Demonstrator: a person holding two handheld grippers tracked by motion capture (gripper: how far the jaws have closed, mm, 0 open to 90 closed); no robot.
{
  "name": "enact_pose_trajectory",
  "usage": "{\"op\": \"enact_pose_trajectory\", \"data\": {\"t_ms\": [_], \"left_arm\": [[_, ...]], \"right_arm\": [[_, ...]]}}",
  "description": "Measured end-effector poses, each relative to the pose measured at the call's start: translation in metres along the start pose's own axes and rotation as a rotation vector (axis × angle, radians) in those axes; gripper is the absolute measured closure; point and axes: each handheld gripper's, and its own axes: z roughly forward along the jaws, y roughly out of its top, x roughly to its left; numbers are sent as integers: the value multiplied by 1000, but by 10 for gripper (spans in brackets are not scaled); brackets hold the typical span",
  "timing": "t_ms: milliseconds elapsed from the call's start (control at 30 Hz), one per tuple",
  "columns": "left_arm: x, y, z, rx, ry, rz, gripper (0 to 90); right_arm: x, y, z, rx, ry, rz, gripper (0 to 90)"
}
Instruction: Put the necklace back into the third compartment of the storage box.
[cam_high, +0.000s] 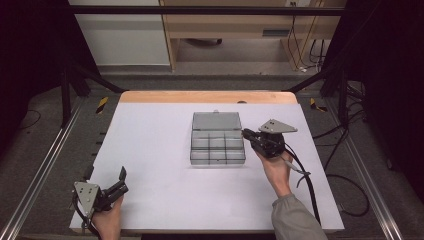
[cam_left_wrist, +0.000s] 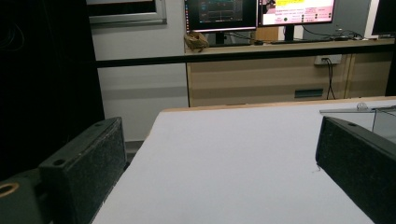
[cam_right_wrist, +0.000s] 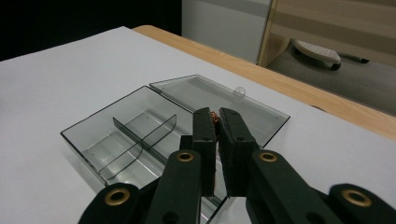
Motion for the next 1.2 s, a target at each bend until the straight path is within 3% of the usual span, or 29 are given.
{"op": "enact_pose_trajectory", "data": {"t_ms": [467,1200], "left_arm": [[0,0,0,0,0,0,18],[0,0,0,0,0,1,18]], "right_arm": [[2,-6,29,19,29,-2,857],[0,-15,55,48,38,13,857]]}}
